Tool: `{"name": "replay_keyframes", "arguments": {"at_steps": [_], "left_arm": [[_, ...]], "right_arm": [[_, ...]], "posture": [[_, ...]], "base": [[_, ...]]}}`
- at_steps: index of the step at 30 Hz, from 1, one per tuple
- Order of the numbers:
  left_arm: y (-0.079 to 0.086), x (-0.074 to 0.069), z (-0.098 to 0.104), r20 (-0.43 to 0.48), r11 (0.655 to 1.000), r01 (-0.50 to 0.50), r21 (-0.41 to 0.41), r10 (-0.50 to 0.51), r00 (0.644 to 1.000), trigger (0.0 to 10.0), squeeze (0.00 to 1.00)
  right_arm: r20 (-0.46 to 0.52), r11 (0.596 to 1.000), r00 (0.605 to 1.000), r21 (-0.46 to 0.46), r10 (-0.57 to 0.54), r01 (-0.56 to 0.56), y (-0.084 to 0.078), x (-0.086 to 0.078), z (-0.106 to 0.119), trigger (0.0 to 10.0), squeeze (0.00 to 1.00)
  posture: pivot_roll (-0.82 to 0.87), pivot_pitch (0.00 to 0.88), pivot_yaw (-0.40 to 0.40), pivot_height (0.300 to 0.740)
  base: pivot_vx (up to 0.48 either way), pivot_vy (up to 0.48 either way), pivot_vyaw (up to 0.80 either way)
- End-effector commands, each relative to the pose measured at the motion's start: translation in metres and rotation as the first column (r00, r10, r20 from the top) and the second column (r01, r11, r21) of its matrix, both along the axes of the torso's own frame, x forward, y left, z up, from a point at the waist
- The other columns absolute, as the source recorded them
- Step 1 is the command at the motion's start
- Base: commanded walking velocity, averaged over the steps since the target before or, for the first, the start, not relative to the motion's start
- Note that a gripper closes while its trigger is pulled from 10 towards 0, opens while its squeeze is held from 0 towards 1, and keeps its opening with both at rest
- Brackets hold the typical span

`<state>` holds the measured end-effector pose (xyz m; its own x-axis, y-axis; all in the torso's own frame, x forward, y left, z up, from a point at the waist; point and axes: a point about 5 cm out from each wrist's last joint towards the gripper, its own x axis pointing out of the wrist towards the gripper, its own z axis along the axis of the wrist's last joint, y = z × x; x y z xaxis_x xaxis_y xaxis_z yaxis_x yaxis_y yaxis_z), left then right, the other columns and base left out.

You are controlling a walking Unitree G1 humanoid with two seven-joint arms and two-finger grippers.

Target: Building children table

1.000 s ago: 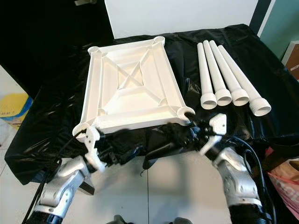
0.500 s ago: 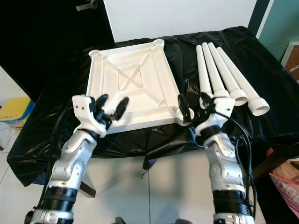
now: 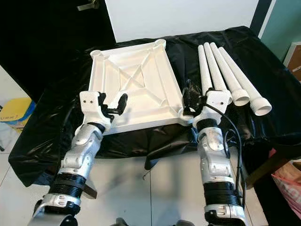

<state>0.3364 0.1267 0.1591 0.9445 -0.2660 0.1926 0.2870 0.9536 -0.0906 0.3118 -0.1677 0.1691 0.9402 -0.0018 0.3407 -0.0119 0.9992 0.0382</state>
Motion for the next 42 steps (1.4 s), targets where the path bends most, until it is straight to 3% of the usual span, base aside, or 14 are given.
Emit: {"name": "replay_keyframes", "arguments": {"at_steps": [1, 18, 24, 30, 34, 42], "left_arm": [[0.007, -0.005, -0.006, 0.009, 0.999, 0.002, 0.046, -0.002, 1.0, 10.0, 0.0], [0.01, -0.011, -0.004, 0.052, 0.995, -0.013, 0.1, 0.008, 0.999, 10.0, 0.0], [0.022, -0.01, -0.005, 0.037, 0.994, -0.091, 0.062, 0.088, 0.995, 10.0, 0.0], [0.023, -0.011, -0.006, 0.054, 0.993, -0.098, 0.063, 0.094, 0.994, 10.0, 0.0], [0.024, -0.007, -0.001, 0.078, 0.992, -0.084, 0.094, 0.077, 0.994, 10.0, 0.0], [0.03, -0.001, 0.006, 0.084, 0.993, -0.089, 0.083, 0.082, 0.993, 10.0, 0.0]], "right_arm": [[-0.01, 1.0, 1.0, 0.0, -0.004, 0.004, 0.002, -0.004, -0.008, 10.0, 0.0], [-0.002, 0.999, 1.0, -0.036, 0.028, -0.028, 0.01, -0.009, -0.015, 10.0, 0.0], [0.003, 0.997, 0.998, -0.054, 0.056, -0.056, 0.013, -0.005, -0.012, 10.0, 0.0], [0.009, 0.996, 0.998, -0.071, 0.058, -0.058, 0.011, -0.001, -0.01, 10.0, 0.0], [0.049, 0.992, 0.997, -0.118, 0.051, -0.045, 0.009, 0.001, -0.001, 10.0, 0.0], [0.054, 0.992, 0.998, -0.123, 0.011, -0.004, 0.001, -0.001, -0.002, 10.0, 0.0]], "posture": [[-0.16, 0.0, 0.084, 0.74], [-0.1, 0.013, 0.077, 0.74], [-0.1, 0.0, 0.055, 0.74], [-0.11, 0.0, 0.05, 0.74], [-0.14, 0.0, 0.068, 0.74], [-0.15, 0.0, 0.08, 0.74]], "base": [[0.0, 0.0, 0.0], [0.0, 0.0, 0.0], [0.0, 0.0, 0.0], [0.0, 0.0, 0.0], [0.0, 0.0, 0.0], [0.0, 0.0, 0.0]]}}
